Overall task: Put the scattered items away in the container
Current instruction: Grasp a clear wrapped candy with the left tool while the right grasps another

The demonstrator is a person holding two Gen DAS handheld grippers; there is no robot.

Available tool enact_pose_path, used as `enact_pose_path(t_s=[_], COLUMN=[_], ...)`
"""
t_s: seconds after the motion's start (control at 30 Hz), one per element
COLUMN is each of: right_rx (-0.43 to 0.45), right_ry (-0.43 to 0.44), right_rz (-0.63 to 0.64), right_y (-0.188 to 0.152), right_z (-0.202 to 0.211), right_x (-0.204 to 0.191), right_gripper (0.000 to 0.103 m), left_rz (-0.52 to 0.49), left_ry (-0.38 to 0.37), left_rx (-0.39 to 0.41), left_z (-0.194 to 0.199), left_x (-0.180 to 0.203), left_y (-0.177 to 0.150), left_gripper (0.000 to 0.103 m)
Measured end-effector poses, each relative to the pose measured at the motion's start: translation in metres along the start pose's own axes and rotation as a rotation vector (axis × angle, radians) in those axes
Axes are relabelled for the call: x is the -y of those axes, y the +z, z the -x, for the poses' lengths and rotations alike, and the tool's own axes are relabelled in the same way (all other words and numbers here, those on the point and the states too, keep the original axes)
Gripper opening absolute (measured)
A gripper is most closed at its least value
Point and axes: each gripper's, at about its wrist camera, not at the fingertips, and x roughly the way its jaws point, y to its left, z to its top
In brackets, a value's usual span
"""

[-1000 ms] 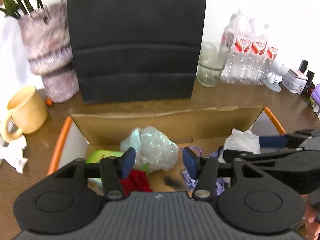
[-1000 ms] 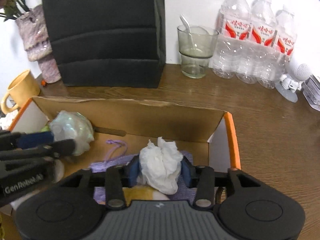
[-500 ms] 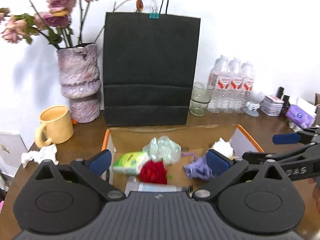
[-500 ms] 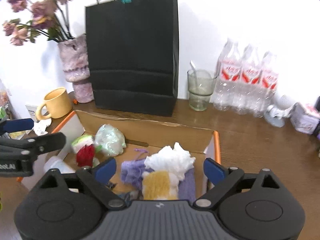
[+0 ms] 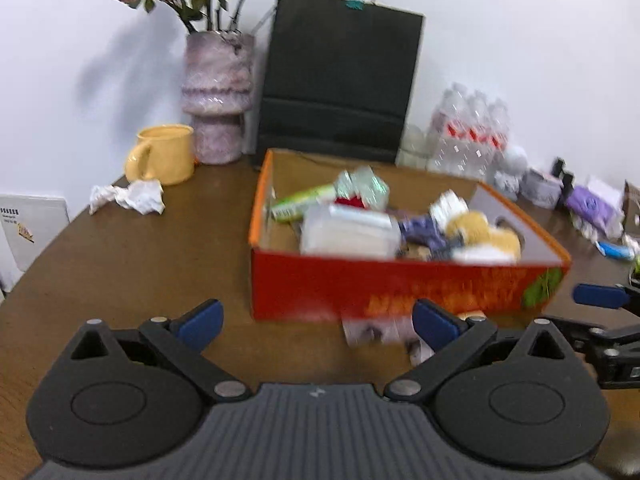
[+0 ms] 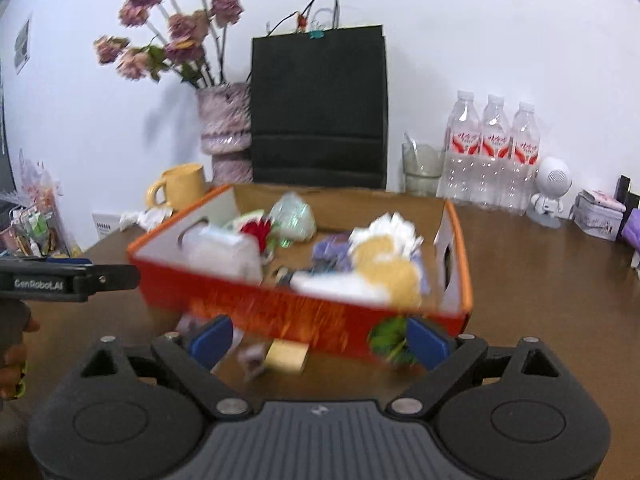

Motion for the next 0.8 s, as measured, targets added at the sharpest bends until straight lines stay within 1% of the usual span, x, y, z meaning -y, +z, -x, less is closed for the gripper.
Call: enact_pose_path(t_s=[0.07,0.1,0.13,0.17,0.2,0.27,0.3,0.33,0.37,0.43,0.63,0.8], right_rx=[-0.002,-0.005,-0.01,-0.012,-0.013,-0.014,-0.016,-0.019,-0.025,-0.045,-0.092,-0.108], right_ry=[0.02,0.031,0.043,0.056,0.075,0.098,0.106,0.115,0.124,0.138,0.111,0.106], right_rz=[0.022,0.036,0.048,0.058,0.07,0.091,0.102,0.113,0.126,0.148,0.172,0.166], right_y=[-0.012,-0.014,-0.016,-0.015,-0.014,-0.012,-0.01,-0.009,-0.009,-0.008,-0.01,-0.013], right_z=[-0.004,-0.006,-0.009,-0.011,-0.014,-0.02,-0.024,-0.028,-0.032,-0.04,-0.058,-0.06], right_x=[-0.009,-0.013,-0.017,-0.02,-0.023,-0.029,-0.032,-0.035,-0.038,-0.043,-0.047,-0.044], right_gripper=[0.081,0.078,0.071,0.061,0.056,0.042,0.038,0.033,0.025,0.017,0.016,0.015], left_rz=[-0.022,-0.028,-0.032,-0.036,-0.041,-0.052,-0.056,-0.06,-0.063,-0.071,-0.097,-0.076], left_ry=[-0.001,-0.003,-0.007,-0.01,-0.009,-0.011,-0.016,-0.023,-0.029,-0.036,-0.063,-0.04], left_rx=[-0.007,-0.009,-0.014,-0.019,-0.023,-0.031,-0.034,-0.037,-0.04,-0.047,-0.093,-0.123], left_z=[-0.002,-0.004,-0.005,-0.007,-0.009,-0.011,-0.012,-0.013,-0.013,-0.016,-0.032,-0.05], left_x=[0.005,0.007,0.009,0.01,0.012,0.013,0.013,0.013,0.013,0.013,0.021,0.028], left_y=[-0.006,-0.008,-0.01,-0.011,-0.013,-0.016,-0.017,-0.017,-0.017,-0.017,-0.012,-0.008], left_gripper=[0.1,0.098,0.093,0.085,0.082,0.067,0.059,0.055,0.051,0.051,0.051,0.054])
